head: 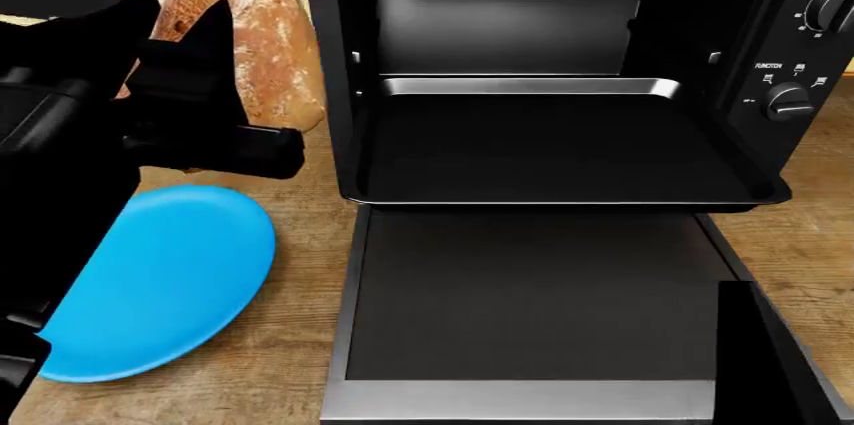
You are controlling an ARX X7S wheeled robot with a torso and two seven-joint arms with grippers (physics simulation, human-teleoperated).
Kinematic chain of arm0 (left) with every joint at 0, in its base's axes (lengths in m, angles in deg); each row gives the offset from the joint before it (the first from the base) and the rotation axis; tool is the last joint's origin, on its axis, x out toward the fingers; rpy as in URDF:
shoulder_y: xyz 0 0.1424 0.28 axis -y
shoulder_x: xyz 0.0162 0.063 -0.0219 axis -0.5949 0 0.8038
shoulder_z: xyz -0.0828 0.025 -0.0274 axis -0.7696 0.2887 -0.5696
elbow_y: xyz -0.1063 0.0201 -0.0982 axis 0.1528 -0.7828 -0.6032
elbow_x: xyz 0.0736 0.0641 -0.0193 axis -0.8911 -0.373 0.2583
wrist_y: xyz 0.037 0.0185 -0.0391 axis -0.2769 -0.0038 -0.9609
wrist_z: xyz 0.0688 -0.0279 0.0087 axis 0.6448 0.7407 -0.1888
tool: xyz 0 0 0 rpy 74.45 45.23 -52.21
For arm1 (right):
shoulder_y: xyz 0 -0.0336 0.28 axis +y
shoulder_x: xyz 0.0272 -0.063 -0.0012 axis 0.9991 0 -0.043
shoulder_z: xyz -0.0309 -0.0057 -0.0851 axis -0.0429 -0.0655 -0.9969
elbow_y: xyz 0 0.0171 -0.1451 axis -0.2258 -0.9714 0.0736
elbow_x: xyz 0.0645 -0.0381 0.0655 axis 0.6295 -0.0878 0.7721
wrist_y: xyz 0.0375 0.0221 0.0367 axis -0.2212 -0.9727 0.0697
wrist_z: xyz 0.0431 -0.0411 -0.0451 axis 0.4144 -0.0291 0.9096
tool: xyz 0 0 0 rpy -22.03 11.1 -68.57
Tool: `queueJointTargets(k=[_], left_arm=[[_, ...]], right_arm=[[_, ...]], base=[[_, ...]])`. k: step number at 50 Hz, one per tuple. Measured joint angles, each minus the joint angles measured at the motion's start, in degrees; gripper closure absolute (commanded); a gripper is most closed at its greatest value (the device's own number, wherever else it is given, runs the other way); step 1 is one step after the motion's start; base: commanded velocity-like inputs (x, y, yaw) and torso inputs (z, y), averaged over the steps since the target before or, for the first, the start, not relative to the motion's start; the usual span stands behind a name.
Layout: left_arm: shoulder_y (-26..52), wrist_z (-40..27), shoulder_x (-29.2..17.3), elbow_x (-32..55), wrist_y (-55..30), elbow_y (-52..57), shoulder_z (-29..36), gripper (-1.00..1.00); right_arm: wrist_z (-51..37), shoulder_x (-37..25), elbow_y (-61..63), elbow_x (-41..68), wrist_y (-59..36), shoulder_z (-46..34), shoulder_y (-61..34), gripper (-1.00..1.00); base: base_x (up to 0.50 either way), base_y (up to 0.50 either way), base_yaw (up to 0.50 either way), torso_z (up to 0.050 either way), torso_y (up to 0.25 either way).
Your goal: Place the scone on the tray of the toaster oven.
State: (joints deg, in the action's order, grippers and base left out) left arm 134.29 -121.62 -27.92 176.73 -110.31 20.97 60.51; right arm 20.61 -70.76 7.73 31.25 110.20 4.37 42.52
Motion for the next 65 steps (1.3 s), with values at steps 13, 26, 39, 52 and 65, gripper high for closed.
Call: queueJointTargets(k=[13,26,39,52,65], left_arm=[[2.2,0.8,1.4,0.7,1.1,-0.2,2.2,1.0],[3.3,1.4,2.7,0.6,1.8,-0.2,4.3,1.0],[3.9,2.0,4.9,-0.4,2.1,-0.5,6.6,1.0],[4.2,3.0,6.9,-2.0,2.0,-1.1,8.6,1.0],[3.9,4.1,8.5,-3.9,1.8,-1.8,10.3,1.0]], right_arm=[[-4.1,-2.0,0.0,-2.5,0.5,-1.5,0.0,-1.0],[-3.9,-1.1,0.0,-2.8,0.3,-1.7,0.0,-1.0],[3.1,5.5,0.0,0.5,-1.6,0.7,0.0,-1.0],[5.7,8.8,0.0,1.6,-2.6,1.5,0.0,-1.0],[10.5,13.5,0.0,4.0,-3.9,3.2,0.0,-1.0]], base=[[0.0,0.0,0.0,0.0,0.0],[0.0,0.0,0.0,0.0,0.001],[0.0,0.0,0.0,0.0,0.0],[0.0,0.0,0.0,0.0,0.0],[0.0,0.0,0.0,0.0,0.0]])
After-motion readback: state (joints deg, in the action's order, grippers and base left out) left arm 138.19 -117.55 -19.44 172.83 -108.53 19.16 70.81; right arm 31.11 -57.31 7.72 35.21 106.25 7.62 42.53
